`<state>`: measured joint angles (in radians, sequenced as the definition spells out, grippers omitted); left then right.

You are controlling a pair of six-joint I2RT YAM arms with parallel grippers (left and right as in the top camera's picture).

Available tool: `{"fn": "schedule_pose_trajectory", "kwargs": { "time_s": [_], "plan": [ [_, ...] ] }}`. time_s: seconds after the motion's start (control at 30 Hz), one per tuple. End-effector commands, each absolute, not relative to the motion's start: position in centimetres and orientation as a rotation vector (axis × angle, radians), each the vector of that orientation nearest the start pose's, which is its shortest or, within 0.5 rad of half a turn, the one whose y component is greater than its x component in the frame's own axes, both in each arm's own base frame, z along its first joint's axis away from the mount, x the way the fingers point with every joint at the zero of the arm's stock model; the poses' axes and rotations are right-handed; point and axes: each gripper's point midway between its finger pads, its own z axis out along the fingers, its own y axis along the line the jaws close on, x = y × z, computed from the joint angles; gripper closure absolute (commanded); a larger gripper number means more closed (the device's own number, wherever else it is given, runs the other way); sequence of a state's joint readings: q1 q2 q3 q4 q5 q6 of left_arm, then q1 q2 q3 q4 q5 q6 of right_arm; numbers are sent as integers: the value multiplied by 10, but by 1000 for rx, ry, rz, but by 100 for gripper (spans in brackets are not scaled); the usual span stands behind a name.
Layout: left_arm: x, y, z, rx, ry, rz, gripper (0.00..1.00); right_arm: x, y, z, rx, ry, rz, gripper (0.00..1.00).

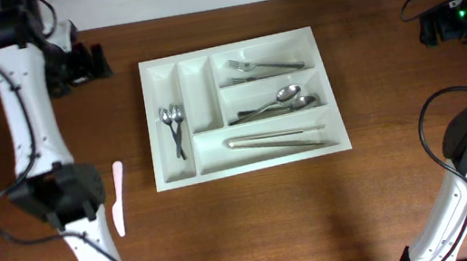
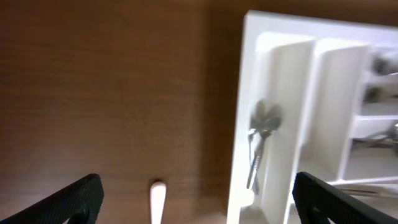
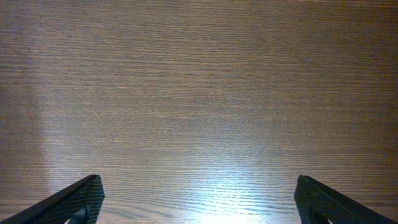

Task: Pack container
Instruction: 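Raise the left gripper and move it down to the pink knife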

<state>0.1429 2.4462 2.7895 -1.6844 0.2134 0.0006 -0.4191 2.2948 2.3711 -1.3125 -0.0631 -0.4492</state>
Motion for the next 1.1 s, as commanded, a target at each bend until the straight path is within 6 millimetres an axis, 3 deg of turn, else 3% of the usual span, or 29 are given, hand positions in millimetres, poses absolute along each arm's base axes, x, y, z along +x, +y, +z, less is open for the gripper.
{"fn": "schedule_pose_trajectory", "kwargs": {
  "time_s": [0.0,0.1,0.2,0.4,0.57,0.67,0.83,1.07],
  "plan": [
    [458,31,289,-74,2669,-207,1,475,-197,153,-65,2816,-97,1],
    [425,41,326,-96,2618,-80,1,475,-197,153,-65,2816,-97,1],
    [381,45,333,-118,2660,-7,1,475,-197,153,-65,2816,-97,1],
    [316,37,280,-153,2885,-33,1,476,-197,153,-65,2815,-96,1],
    [283,32,243,-181,3024,-53,1,475,-197,153,-65,2816,-97,1],
    [276,33,232,-182,3046,-43,1,476,-197,153,-65,2816,-97,1],
    [287,36,210,-68,3027,-24,1,475,-197,153,-65,2815,-96,1],
    [300,49,152,-51,3020,77,1,475,-197,153,-65,2815,-96,1]
  ]
}}
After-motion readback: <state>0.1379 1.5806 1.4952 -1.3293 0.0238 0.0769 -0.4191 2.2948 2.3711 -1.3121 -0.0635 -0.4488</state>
